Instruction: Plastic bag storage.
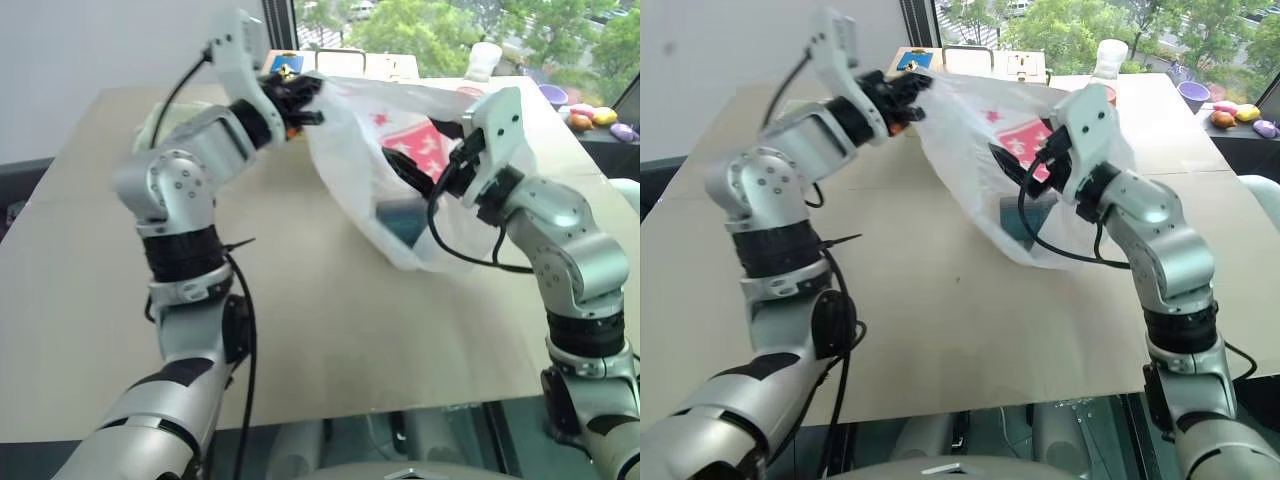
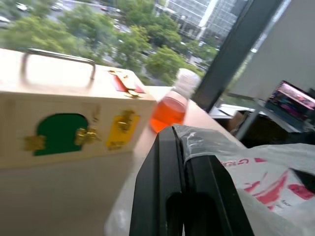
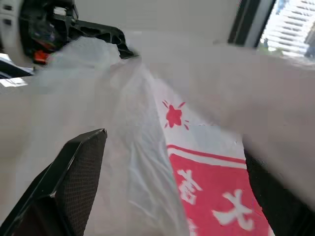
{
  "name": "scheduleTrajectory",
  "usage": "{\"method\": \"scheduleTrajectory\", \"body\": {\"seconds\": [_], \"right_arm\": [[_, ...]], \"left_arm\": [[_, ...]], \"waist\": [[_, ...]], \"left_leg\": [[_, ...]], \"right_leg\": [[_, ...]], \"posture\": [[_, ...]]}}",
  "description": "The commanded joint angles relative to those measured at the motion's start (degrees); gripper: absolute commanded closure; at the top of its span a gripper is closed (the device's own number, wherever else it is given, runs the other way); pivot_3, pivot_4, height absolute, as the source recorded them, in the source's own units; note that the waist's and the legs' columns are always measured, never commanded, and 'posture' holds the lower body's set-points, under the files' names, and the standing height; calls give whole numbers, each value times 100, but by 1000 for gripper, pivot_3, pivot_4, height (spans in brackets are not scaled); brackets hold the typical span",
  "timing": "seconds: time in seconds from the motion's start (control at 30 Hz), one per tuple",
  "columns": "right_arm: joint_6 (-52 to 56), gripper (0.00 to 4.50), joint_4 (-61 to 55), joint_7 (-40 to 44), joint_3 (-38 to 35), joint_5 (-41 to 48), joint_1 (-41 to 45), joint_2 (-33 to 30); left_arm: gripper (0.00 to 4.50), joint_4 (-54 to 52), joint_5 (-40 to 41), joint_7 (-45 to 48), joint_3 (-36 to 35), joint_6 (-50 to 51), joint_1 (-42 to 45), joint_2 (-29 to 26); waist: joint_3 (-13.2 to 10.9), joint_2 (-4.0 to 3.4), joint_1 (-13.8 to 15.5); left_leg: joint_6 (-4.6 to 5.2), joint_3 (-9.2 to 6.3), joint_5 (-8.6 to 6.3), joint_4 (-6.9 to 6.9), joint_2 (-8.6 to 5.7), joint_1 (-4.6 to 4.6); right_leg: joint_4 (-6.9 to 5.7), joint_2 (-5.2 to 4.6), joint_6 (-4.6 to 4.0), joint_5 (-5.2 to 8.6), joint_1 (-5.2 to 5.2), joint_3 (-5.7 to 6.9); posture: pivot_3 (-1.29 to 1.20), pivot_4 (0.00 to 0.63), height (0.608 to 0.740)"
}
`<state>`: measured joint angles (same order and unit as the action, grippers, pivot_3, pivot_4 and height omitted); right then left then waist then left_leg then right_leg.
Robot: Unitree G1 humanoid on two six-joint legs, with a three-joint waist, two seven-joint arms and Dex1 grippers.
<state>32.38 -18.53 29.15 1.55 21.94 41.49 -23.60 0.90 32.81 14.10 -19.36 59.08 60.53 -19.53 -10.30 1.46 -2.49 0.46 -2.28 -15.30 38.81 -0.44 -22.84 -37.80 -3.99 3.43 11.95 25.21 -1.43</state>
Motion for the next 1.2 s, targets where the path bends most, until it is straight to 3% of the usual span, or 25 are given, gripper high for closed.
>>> {"method": "scheduleTrajectory", "body": {"seconds": [0.03, 0.1, 0.17, 0.3, 0.43, 0.5, 0.63, 0.77, 0.97, 1.1, 1.2], "right_arm": [[-537, 42, 361, 540, -179, 230, 652, 32], [-606, 42, 740, 869, -119, 281, 885, -10], [49, 42, 680, 1546, -236, 1128, 980, -147], [1193, 42, -551, 2144, -596, 2574, 568, -961], [1850, 42, -1472, 923, -1408, 3831, 63, -1177], [1784, 42, -1714, 414, -1693, 3904, -57, -1196], [2057, 42, -1761, -923, -2735, 2813, -796, -2017], [2254, 42, -1499, -1079, -2712, 1649, -2096, -3039], [1842, 42, 426, -1233, -1991, 687, -2588, -2650], [1871, 42, 2152, -1118, -1492, 210, -2032, -2497], [1816, 42, 2803, -746, -1182, -19, -1760, -2633]], "left_arm": [[4500, -186, 134, -2, -318, -277, 306, -332], [4500, -420, 461, 107, -395, -50, 320, -393], [4500, -845, 893, 337, -333, 359, 161, -459], [4500, -1521, 1353, 439, -34, 838, -360, -416], [4500, -1679, 1723, 308, -107, 808, -560, -62], [4500, -1616, 1801, 274, -180, 736, -615, 14], [4500, -1350, 1780, 341, -233, 512, -761, -67], [4500, -1321, 1804, 410, -197, 345, -838, -146], [4500, -1149, 1811, 376, -282, -15, -766, -151], [4500, -1256, 1815, 301, -213, -28, -823, -231], [4500, -1386, 1889, 157, -251, 5, -904, -222]], "waist": [[0, 0, 9], [0, 1, 32], [-1, 2, 54], [-2, 0, 129], [-2, 1, 171], [-2, 1, 162], [-1, 0, 190], [0, 1, 232], [2, 3, 158], [0, -2, 155], [-1, -10, 156]], "left_leg": [[0, -2, 0, 0, 0, 0], [-1, -4, 0, 0, 0, -1], [-1, -10, 0, -1, -1, -4], [-11, -54, 6, -11, -4, -19], [-10, -60, 5, -30, 0, -24], [-10, -57, 5, -30, 1, -23], [7, -45, -4, -29, -2, -10], [9, -26, -5, -25, -2, -3], [10, -8, -5, -25, 3, 15], [11, -1, -4, -25, 6, 19], [9, 4, -3, -25, 5, 19]], "right_leg": [[1, 0, 0, 0, -1, 1], [8, -1, 0, 0, -3, 4], [20, -3, 0, 0, -10, 13], [44, -11, 1, 0, -11, 23], [75, -9, 1, 0, -11, 33], [73, -9, 1, 0, -10, 31], [63, -8, 1, 0, -19, 27], [80, -7, 2, 1, -42, 36], [80, -3, 3, 0, -51, 18], [80, 0, 3, 0, -52, 13], [80, 0, 3, 0, -50, 8]], "posture": [[0, 150, 740], [0, 150, 740], [0, 150, 740], [0, 150, 740], [0, 150, 740], [0, 150, 740], [0, 150, 740], [0, 150, 740], [0, 150, 740], [0, 150, 740], [0, 150, 740]]}}
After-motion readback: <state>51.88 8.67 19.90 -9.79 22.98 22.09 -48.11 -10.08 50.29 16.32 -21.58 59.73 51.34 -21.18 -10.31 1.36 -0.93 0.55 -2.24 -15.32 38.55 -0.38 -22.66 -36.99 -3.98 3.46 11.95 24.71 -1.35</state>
